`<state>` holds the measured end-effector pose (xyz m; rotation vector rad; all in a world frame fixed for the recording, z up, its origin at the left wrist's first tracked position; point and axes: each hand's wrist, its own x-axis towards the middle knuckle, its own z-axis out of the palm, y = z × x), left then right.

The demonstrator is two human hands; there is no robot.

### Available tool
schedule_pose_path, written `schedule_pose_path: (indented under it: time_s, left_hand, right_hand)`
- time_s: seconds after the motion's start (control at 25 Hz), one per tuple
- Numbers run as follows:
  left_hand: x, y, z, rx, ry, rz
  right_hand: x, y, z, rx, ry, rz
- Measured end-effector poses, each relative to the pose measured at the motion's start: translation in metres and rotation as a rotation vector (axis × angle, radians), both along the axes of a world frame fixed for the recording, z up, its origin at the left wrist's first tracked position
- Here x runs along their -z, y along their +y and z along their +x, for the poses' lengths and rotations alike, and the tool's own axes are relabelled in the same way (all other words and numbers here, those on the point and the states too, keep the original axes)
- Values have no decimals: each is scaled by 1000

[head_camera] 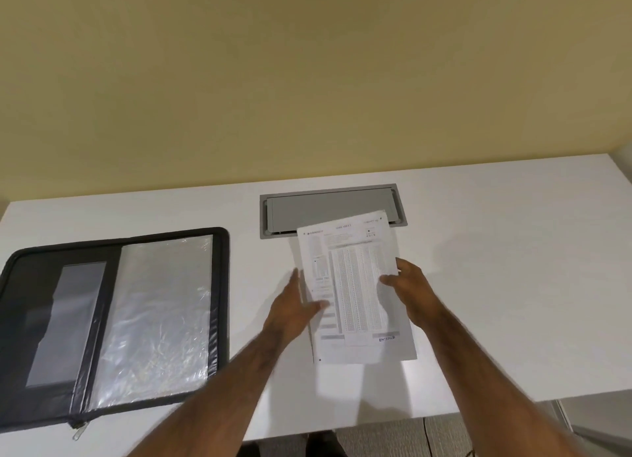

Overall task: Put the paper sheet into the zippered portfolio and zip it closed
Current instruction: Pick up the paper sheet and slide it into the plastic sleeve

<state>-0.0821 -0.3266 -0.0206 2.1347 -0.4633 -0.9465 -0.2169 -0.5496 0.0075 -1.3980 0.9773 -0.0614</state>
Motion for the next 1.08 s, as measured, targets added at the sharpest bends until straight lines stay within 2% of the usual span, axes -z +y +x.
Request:
schedule_pose_path:
  time_s: [0.04, 0.12, 0.2, 0.28, 0.6, 1.08]
  left_hand:
    - [-11, -2, 8, -115, 139, -124]
    - [-31, -4, 23, -190, 340, -360]
    - [-55, -10, 33, -195, 436, -512]
    - [-77, -16, 37, -212, 438, -597]
    - [-108, -20, 34, -260, 295, -606]
    - [-103, -14, 40, -249, 245, -611]
  right_hand:
    - [-10, -2, 0, -19, -88, 30]
    - [-30, -4, 0, -65, -239, 78]
    - [-49, -4, 2, -107, -310, 87]
    - [-62, 2, 6, -122, -313, 33]
    - [-76, 31, 18, 146, -320, -99]
    - [-75, 38, 25, 122, -255, -137]
